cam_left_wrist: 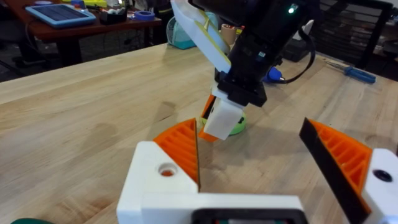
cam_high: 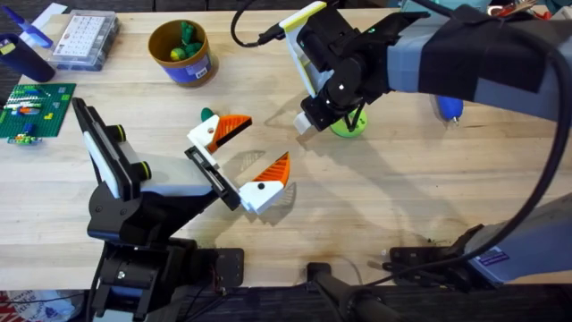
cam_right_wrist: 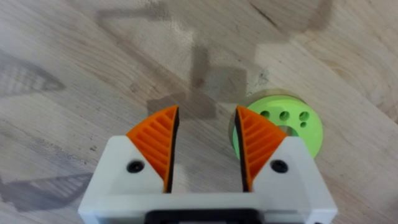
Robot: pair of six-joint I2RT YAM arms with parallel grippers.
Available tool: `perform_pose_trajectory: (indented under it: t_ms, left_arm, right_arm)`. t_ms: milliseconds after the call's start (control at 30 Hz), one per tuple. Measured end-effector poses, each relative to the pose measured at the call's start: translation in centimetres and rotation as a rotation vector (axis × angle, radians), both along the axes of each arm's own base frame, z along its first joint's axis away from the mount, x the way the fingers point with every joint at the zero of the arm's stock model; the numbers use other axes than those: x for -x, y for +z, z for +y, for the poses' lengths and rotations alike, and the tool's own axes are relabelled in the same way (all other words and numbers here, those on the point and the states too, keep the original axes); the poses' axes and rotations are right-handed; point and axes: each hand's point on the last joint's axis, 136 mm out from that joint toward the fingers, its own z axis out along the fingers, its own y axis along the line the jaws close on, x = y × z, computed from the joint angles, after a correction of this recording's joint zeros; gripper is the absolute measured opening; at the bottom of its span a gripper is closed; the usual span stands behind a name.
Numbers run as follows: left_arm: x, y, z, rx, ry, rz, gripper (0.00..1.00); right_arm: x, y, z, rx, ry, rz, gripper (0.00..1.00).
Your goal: Pick up the gripper from the table and insert it into the empty holder that is missing its gripper. Then pick up a screw, insert it into the mounting hole, and use the screwdriver to tighten it. Finally, clean up the table by picking up the vegetable and placing it into the bucket.
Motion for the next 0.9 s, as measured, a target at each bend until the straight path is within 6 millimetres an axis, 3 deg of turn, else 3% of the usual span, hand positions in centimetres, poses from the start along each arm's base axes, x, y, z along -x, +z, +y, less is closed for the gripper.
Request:
perform_pose_trajectory:
  t_ms: [233, 333, 533, 733, 900]
  left_arm:
    - [0.0, -0.1, 0.0, 0.0, 0.0, 0.003, 0.991]
    - [0.0, -0.1, 0.0, 0.0, 0.0, 0.003, 0.991]
    - [0.0, -0.1, 0.0, 0.0, 0.0, 0.003, 0.991]
    - [0.0, -0.1, 0.0, 0.0, 0.0, 0.003, 0.991]
    - [0.0, -0.1, 0.0, 0.0, 0.0, 0.003, 0.991]
  right_arm:
    - [0.3, 0.1, -0.2, 0.003, -0.013, 0.012, 0.523]
    - [1.1, 1.4, -0.8, 0.012, -0.017, 0.024, 0.523]
    - [2.6, 8.8, -2.7, -0.049, -0.033, -0.05, 0.523]
    - [4.3, 15.9, -7.1, -0.145, -0.122, -0.188, 0.523]
    - [6.9, 18.8, -10.0, -0.19, -0.202, -0.229, 0.523]
